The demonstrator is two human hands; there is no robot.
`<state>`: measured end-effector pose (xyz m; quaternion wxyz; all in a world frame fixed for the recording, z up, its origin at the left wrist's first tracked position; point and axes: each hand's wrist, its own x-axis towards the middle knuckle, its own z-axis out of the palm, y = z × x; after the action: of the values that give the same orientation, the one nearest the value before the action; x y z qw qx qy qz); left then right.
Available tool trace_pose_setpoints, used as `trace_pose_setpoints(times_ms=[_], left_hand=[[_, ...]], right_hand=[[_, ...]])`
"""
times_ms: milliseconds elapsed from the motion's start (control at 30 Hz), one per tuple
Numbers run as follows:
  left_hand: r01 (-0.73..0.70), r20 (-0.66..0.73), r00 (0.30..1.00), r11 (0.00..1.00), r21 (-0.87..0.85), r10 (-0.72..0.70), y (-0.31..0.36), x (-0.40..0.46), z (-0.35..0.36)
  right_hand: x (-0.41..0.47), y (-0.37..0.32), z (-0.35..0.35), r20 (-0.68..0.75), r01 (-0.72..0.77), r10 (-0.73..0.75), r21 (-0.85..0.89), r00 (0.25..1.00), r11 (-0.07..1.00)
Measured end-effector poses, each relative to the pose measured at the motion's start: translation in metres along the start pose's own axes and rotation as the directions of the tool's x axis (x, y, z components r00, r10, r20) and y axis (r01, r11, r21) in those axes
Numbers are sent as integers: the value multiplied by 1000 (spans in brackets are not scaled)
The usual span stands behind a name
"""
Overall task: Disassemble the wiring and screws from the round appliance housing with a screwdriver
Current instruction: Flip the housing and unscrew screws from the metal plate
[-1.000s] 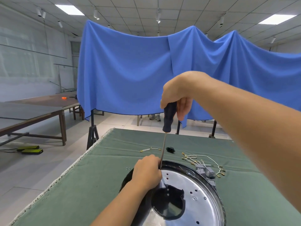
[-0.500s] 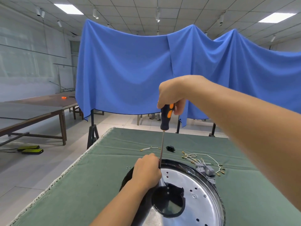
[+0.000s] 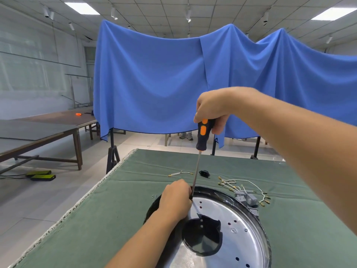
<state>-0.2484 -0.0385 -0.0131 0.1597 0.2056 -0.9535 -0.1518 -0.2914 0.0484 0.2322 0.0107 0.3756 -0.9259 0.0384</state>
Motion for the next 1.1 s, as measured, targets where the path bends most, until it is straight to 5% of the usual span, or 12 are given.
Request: trace_pose_setpoints(times_ms=[167, 333, 433, 567, 767, 867, 1000, 1100], left_hand=[[23, 6, 1000, 999, -30, -23, 0, 2, 1], [13, 21, 1000, 1000, -18, -12, -1, 0, 0], [19, 18, 1000, 999, -30, -18, -1, 1, 0], [24, 15, 1000, 999, -30, -23, 0, 0, -2], [4, 13, 1000, 1000, 0, -4, 2, -2, -2], [10, -8, 1000, 1000, 10, -10, 0, -1, -1], [6, -34, 999, 1000, 28, -5, 0, -2, 0], [-10, -49, 999, 1000, 29, 11, 0, -3, -1]], right_hand=[[1, 2, 6, -30, 32, -29, 114, 999, 993], [0, 2, 15, -225, -79, 55, -98, 973, 992], [-2, -2, 7, -45, 2, -5, -77, 999, 997], [-12, -2, -3, 76, 49, -67, 218, 995, 975], [-11, 4, 9, -131, -114, 94, -153, 987, 982], [-11, 2, 6, -48, -67, 60, -154, 997, 986], [-12, 2, 1, -4, 19, -19, 80, 1000, 997], [-11, 5, 10, -82, -36, 32, -57, 996, 998]])
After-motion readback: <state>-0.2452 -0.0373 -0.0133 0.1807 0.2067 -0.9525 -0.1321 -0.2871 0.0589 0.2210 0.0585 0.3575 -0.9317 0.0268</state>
